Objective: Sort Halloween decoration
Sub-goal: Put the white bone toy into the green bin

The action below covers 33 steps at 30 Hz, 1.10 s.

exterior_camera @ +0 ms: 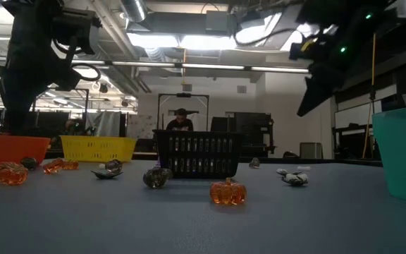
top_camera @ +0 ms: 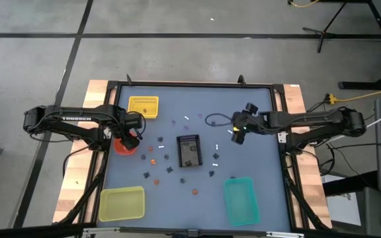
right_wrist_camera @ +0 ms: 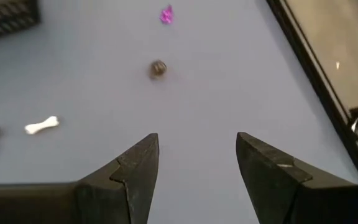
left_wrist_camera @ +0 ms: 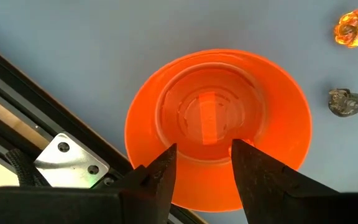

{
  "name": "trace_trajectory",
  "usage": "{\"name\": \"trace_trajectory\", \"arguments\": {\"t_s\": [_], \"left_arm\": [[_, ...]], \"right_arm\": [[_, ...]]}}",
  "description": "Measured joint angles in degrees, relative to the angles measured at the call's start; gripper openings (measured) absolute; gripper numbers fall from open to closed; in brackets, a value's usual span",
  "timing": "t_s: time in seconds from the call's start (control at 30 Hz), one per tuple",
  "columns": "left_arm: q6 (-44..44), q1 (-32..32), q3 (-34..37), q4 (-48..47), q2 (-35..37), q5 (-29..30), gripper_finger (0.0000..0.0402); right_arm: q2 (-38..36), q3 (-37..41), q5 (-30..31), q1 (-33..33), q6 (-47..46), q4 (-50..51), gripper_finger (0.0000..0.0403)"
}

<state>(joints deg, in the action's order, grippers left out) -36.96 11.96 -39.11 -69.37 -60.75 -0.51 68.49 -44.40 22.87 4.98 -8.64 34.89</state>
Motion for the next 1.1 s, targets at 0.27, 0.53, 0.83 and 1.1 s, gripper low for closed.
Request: {"name": "trace_trajectory", "arguments": {"t_s": [0.27, 0.53, 0.83, 1.1], "left_arm": [[-0.01, -0.01, 0.0, -0.01, 0.0, 0.0, 0.0136], [-0.04, -0.01, 0.0, -0.01, 0.0, 0.02, 0.0136], [-0.04, -0.01, 0.0, -0.01, 0.0, 0.0, 0.0136], [-0.06, 0.01, 0.0, -0.01, 0.0, 0.02, 0.0136]], "right_arm": [[5.7, 0.0, -7.24, 6.82, 0.13, -0.46, 0.0214], [11.97, 0.0, -9.42, 7.84, 0.16, -0.95, 0.0214], [17.38, 0.0, -12.01, 7.82, 1.58, -3.73, 0.0214], [19.99, 0.0, -12.63, 7.82, 1.66, -5.74, 0.0214]]}}
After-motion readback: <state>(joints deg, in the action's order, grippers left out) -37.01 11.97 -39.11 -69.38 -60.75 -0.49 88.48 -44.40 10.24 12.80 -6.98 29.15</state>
